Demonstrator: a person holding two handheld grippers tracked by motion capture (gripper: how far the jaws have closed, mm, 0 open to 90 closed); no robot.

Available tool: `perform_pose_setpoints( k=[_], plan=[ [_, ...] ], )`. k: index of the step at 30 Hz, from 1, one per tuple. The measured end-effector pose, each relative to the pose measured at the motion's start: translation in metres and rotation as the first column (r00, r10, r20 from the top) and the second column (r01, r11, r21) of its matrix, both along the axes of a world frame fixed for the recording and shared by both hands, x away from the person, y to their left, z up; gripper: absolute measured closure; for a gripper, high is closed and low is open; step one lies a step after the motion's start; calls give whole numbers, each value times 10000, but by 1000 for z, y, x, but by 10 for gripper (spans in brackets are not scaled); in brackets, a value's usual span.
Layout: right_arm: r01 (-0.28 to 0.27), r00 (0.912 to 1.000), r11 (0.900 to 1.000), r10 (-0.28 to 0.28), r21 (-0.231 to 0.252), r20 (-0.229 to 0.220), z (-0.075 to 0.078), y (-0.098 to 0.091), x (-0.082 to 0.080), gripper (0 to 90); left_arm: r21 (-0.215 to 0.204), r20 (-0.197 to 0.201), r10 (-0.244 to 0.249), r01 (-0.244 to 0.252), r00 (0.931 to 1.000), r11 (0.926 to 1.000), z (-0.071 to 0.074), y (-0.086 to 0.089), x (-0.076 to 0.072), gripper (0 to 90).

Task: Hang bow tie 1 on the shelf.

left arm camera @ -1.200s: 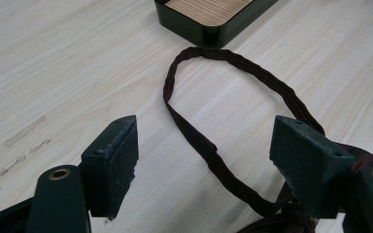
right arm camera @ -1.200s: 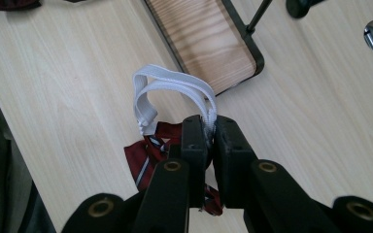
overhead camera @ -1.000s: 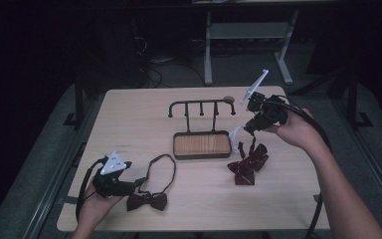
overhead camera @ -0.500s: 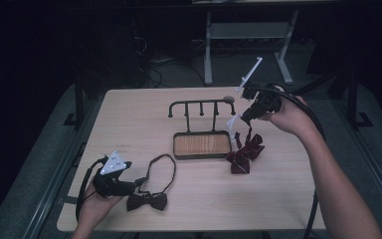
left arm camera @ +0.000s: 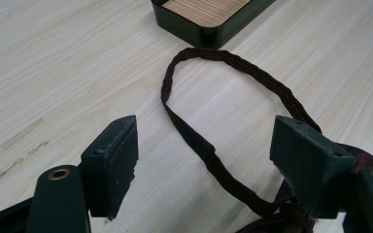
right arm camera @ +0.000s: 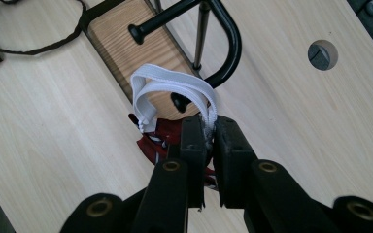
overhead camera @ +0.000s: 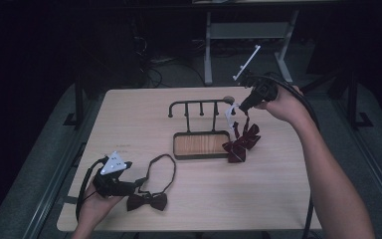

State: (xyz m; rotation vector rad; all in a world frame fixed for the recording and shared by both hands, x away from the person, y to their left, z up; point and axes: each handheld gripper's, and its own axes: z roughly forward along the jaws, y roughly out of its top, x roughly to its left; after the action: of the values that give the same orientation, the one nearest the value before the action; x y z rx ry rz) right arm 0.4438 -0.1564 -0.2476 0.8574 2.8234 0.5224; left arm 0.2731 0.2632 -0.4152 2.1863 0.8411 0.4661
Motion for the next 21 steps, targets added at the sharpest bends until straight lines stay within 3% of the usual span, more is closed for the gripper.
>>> perform_pose_setpoints(
  k=[10, 21],
  plan=[
    [526, 9985, 9985, -524, 130, -176, -7, -2, 14, 822, 113, -26, -62, 63, 10000, 9999, -1, -2, 0, 262],
    [544, 9980, 9982, -536, 259, -334, -15, -3, 15, 800, 93, 10, -54, 54, 10000, 9999, 0, -2, 0, 262]
  ],
)
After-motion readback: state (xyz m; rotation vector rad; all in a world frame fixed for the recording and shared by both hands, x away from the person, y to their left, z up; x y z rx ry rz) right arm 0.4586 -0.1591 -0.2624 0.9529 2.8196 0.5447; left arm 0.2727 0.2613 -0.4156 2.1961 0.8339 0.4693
